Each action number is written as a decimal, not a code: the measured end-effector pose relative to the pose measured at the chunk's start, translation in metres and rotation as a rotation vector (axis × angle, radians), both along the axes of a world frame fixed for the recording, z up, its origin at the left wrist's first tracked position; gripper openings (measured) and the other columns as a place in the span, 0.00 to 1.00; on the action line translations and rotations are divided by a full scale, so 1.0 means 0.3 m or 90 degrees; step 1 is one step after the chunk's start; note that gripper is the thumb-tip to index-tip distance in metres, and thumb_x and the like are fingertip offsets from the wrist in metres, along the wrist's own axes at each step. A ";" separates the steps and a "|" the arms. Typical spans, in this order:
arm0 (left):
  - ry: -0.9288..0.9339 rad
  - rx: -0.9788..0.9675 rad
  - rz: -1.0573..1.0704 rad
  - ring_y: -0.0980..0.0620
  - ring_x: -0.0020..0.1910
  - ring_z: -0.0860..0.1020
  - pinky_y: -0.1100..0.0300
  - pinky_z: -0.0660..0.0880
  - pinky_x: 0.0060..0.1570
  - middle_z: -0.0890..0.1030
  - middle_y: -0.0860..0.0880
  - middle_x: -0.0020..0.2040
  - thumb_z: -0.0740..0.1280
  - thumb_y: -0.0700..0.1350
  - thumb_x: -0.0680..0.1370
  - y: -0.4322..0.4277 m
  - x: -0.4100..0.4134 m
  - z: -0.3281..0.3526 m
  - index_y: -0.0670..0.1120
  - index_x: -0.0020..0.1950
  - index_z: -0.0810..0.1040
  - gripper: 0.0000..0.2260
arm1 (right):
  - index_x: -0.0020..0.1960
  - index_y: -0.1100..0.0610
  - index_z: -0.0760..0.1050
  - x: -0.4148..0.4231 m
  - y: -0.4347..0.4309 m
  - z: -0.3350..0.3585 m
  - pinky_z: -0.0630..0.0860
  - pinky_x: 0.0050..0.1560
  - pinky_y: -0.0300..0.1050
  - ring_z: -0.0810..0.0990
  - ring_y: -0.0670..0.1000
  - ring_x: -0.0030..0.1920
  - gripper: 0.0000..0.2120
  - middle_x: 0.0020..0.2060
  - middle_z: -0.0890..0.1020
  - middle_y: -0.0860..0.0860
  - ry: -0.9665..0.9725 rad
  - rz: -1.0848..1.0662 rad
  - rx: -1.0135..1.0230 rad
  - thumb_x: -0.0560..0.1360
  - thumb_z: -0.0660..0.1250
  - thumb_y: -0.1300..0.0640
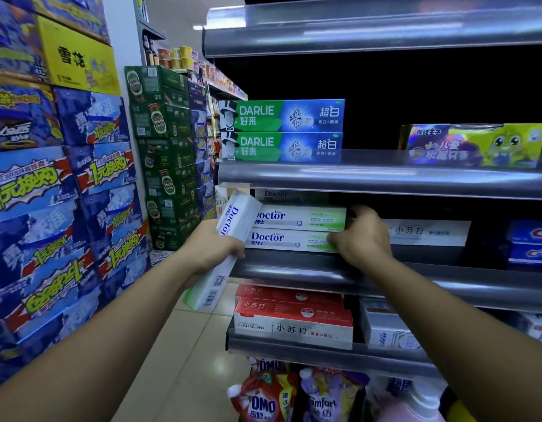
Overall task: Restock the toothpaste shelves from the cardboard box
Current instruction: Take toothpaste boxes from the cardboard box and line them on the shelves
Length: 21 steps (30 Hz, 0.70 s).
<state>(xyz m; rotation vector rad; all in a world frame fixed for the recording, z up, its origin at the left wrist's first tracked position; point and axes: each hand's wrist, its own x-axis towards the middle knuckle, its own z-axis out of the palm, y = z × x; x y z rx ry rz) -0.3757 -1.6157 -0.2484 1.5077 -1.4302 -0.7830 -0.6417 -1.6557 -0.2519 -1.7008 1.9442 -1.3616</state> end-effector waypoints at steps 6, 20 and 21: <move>0.014 0.035 -0.013 0.44 0.38 0.78 0.58 0.75 0.32 0.80 0.42 0.41 0.73 0.32 0.67 -0.004 -0.027 0.034 0.42 0.49 0.78 0.13 | 0.54 0.54 0.74 0.011 -0.014 0.004 0.78 0.44 0.49 0.78 0.59 0.44 0.15 0.47 0.81 0.55 0.015 -0.024 0.039 0.71 0.75 0.57; 0.475 0.066 -0.021 0.39 0.47 0.80 0.43 0.78 0.53 0.82 0.32 0.50 0.71 0.34 0.74 0.275 -0.088 -0.087 0.37 0.61 0.79 0.15 | 0.65 0.35 0.64 0.198 0.522 -0.172 0.74 0.51 0.36 0.71 0.39 0.61 0.33 0.59 0.68 0.33 0.226 0.472 -0.142 0.65 0.73 0.30; 0.545 0.101 -0.046 0.38 0.49 0.79 0.41 0.76 0.56 0.80 0.32 0.51 0.71 0.36 0.75 0.280 -0.099 -0.087 0.36 0.62 0.77 0.16 | 0.67 0.36 0.62 0.210 0.529 -0.191 0.73 0.49 0.36 0.70 0.39 0.62 0.37 0.62 0.64 0.33 0.255 0.481 -0.143 0.63 0.74 0.29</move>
